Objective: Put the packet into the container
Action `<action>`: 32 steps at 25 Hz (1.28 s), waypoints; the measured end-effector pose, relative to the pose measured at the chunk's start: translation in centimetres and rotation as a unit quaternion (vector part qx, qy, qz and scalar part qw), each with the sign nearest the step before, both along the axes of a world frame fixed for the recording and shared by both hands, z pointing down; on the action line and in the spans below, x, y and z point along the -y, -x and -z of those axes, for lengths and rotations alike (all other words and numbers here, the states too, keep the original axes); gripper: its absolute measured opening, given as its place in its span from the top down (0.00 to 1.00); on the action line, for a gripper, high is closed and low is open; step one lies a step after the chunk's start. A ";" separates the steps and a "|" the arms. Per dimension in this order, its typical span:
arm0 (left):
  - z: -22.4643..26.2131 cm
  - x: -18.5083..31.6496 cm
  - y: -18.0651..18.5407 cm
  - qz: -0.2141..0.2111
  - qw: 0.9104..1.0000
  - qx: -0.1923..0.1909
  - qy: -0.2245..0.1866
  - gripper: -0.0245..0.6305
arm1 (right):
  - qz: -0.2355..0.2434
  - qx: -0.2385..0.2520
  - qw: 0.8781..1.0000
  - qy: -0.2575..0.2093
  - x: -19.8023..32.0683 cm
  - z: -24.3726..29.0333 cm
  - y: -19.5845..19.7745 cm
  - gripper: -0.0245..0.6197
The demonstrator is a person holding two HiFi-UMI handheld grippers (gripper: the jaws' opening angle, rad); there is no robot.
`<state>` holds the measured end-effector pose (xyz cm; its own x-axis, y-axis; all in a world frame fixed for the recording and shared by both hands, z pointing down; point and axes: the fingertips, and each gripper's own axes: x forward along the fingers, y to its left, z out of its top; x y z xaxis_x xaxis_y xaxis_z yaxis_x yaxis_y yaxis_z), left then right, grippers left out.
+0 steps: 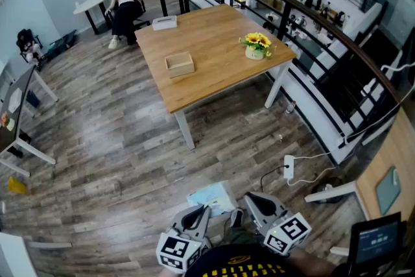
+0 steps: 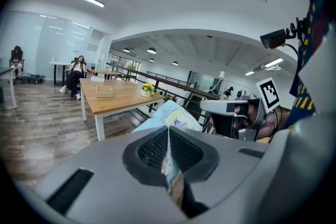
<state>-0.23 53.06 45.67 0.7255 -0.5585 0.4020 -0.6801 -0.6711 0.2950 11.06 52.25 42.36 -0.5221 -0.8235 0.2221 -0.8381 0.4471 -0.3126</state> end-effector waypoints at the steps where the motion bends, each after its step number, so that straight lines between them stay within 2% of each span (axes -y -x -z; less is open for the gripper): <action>1: 0.1 -0.4 1.2 0.000 1.000 0.002 -0.009 0.95 | -0.004 -0.004 1.000 0.001 -0.7 -0.3 1.0 0.95; 5: 0.2 -2.1 5.0 -0.006 0.999 0.000 -0.039 0.96 | -0.023 -0.016 1.000 0.007 -3.8 -1.1 4.4 0.95; 7: 0.1 -3.2 5.9 -0.013 0.999 -0.001 -0.037 0.96 | -0.029 -0.018 0.999 0.011 -5.2 -1.1 5.6 0.95; 10: 0.1 -4.3 6.3 -0.022 0.999 0.004 -0.032 0.96 | -0.031 -0.019 0.999 0.012 -6.6 -0.9 6.7 0.95; 15: 1.3 -4.9 5.8 -0.020 0.998 0.016 -0.052 0.96 | -0.026 -0.003 1.000 -0.013 -7.1 0.1 6.6 0.95; 20: 2.7 -2.4 2.4 0.005 0.995 0.040 -0.093 0.96 | -0.007 0.016 0.999 -0.050 -5.2 2.2 3.4 0.94; 25: 3.0 0.7 -2.5 0.021 0.991 0.067 -0.112 0.96 | 0.055 0.023 0.997 -0.056 -2.5 2.8 0.2 0.80; 28: 3.1 1.8 -4.9 0.032 0.989 0.081 -0.116 0.96 | 0.090 0.021 0.995 -0.045 -0.9 2.5 -1.2 0.76; 32: 3.0 3.0 -7.0 0.039 0.986 0.111 -0.121 0.96 | 0.105 0.059 0.993 0.006 1.5 1.1 -3.2 0.75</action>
